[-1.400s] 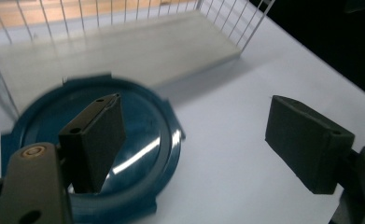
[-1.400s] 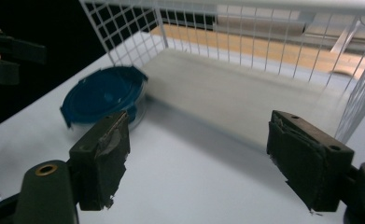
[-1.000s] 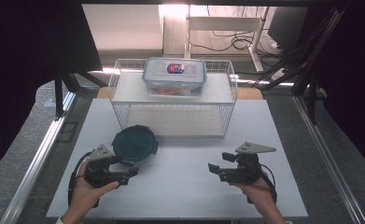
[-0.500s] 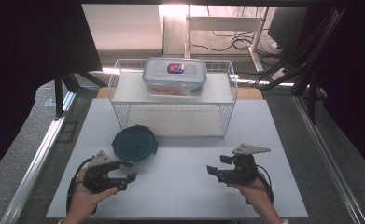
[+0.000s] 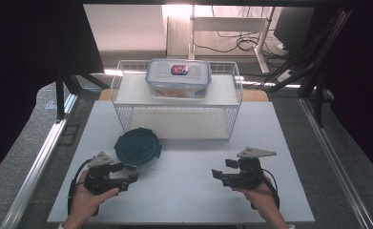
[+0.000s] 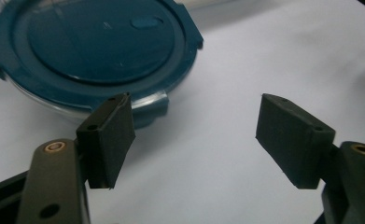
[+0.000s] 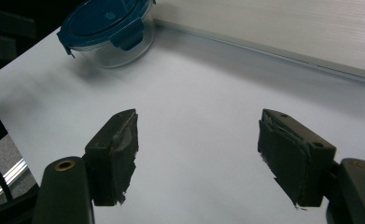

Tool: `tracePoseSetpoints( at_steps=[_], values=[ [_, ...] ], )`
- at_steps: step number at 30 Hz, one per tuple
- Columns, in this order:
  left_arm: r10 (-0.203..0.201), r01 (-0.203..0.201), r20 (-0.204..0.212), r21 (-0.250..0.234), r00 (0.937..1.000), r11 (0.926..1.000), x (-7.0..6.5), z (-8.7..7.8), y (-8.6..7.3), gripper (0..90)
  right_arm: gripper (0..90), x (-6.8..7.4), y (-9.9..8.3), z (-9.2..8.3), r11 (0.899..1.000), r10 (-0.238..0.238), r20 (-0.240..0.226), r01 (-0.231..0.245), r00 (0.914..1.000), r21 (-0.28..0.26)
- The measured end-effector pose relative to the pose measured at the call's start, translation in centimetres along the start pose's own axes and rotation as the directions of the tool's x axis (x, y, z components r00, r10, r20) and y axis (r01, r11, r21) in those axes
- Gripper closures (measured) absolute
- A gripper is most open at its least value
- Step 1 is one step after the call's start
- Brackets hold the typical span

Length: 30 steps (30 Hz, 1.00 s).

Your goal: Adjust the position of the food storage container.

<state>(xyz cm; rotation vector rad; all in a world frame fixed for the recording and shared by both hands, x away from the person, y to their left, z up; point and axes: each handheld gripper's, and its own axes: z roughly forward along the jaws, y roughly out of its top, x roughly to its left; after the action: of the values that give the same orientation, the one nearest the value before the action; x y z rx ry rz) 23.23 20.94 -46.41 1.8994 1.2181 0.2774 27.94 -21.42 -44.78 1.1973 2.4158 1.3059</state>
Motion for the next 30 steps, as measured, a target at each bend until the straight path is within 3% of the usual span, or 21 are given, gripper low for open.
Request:
tracePoseSetpoints(
  at_steps=[1, 2, 5, 9, 11, 16, 19, 26, 30],
  values=[
    [0.0, 0.0, 0.0, 0.0, 1.0, 1.0, 0.0, 0.0, 0.0, 28.8, 28.4, 0.0, 0.0, 0.0, 1.0, 0.0, 0.0, 0.0, 1.0, 0.0],
    [-0.002, 0.002, -0.032, -0.012, 0.9995, 0.9999, 0.4, 0.0, 0.6, 29.7, 28.5, 0.0, 0.1, -0.1, 1.0, 0.0, -0.005, 0.0, 1.0, 0.001],
    [-0.006, 0.005, -0.049, -0.012, 0.9988, 0.9999, 1.2, 0.2, 1.5, 32.5, 28.5, 0.0, 0.2, 0.0, 1.0, -0.001, -0.008, 0.001, 1.0, 0.002],
    [0.018, -0.019, -0.053, -0.022, 0.9984, 0.9996, 2.1, 0.4, 2.6, 36.9, 28.5, 0.1, 0.1, 0.1, 1.0, -0.011, -0.007, 0.011, 0.9999, 0.016],
    [0.03, -0.032, -0.074, -0.03, 0.9968, 0.999, 2.8, 0.4, 3.3, 40.5, 28.5, 0.1, 0.0, 0.0, 1.0, -0.013, -0.004, 0.013, 0.9999, 0.015],
    [0.006, -0.007, -0.126, -0.009, 0.992, 0.9999, 5.9, 0.9, 5.3, 50.5, 28.6, -0.1, 0.0, 0.1, 1.0, -0.006, 0.003, 0.006, 1.0, 0.015],
    [0.038, -0.033, -0.148, 0.035, 0.9882, 0.9989, 7.0, 1.9, 6.2, 57.4, 28.6, -0.2, 0.0, 0.2, 1.0, -0.008, 0.01, 0.007, 0.9999, 0.021],
    [0.024, -0.014, -0.149, 0.064, 0.9886, 0.9978, 8.8, 2.7, 7.3, 73.4, 28.6, -0.3, -0.1, 0.3, 1.0, -0.005, 0.017, 0.004, 0.9998, 0.029],
    [-0.018, 0.031, -0.15, 0.084, 0.9885, 0.996, 9.9, 3.1, 7.6, 80.2, 28.6, -0.4, -0.2, 0.3, 1.0, -0.002, 0.021, 0.001, 0.9998, 0.03]
  ],
)
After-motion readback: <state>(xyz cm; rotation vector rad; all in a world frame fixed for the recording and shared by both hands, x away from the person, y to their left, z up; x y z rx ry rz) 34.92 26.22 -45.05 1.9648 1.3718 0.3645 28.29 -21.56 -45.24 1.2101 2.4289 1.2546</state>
